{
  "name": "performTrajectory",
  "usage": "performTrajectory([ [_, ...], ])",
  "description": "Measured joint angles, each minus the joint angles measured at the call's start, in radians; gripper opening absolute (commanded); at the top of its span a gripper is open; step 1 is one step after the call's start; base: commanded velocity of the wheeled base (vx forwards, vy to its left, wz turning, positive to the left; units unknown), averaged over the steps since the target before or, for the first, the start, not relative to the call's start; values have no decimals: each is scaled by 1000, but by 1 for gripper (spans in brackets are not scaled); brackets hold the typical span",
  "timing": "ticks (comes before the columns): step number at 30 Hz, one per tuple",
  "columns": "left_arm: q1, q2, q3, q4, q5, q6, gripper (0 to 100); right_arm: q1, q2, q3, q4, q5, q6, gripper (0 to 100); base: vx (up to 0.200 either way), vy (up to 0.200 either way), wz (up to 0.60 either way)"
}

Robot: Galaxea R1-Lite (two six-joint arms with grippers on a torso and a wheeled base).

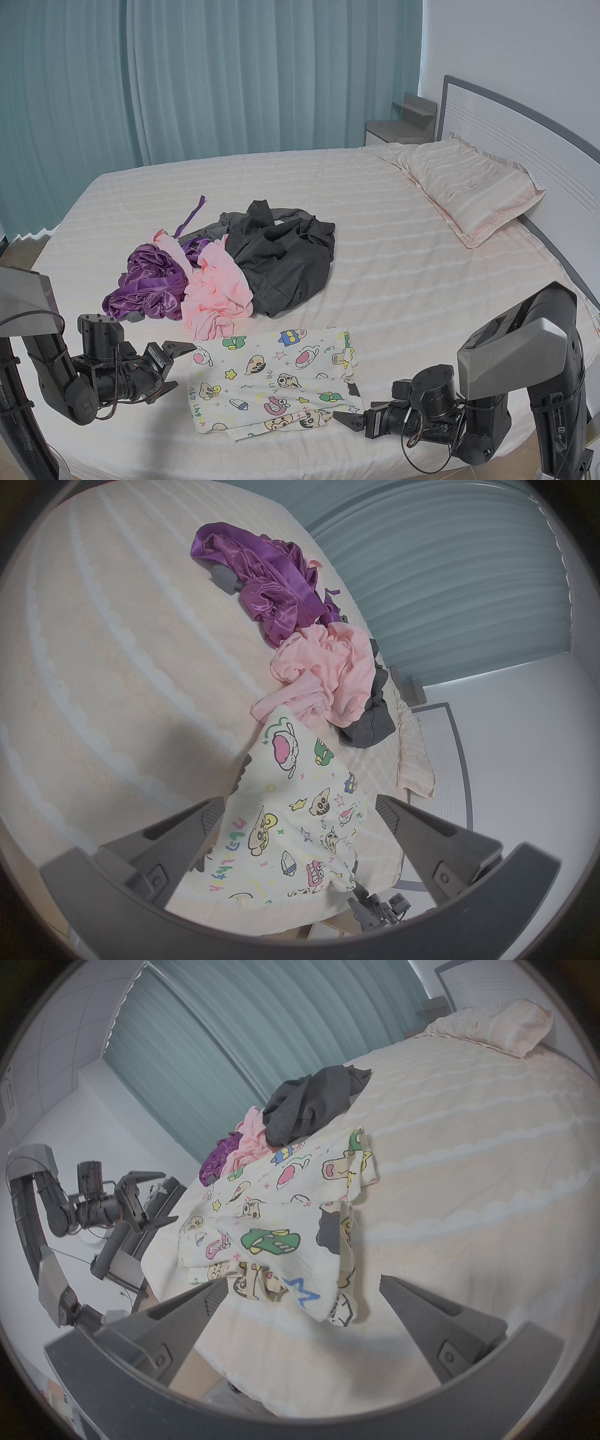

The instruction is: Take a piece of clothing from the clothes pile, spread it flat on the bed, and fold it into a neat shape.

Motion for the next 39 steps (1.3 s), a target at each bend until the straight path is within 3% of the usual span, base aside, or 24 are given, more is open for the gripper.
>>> performTrajectory([
  [17,-1,1,-2,-1,0,2,100,0,11,-67,111,-1,-173,100,0,0,0],
  [18,-1,1,-2,-1,0,2,100,0,11,-72,115,-1,-176,0,0,0,0],
  [27,-1,4,-2,-1,0,3,100,-5,11,-87,120,-13,-199,0,0,0,0],
  [39,-1,5,-1,-1,9,2,100,-13,-33,-36,120,-28,-301,0,0,0,0],
])
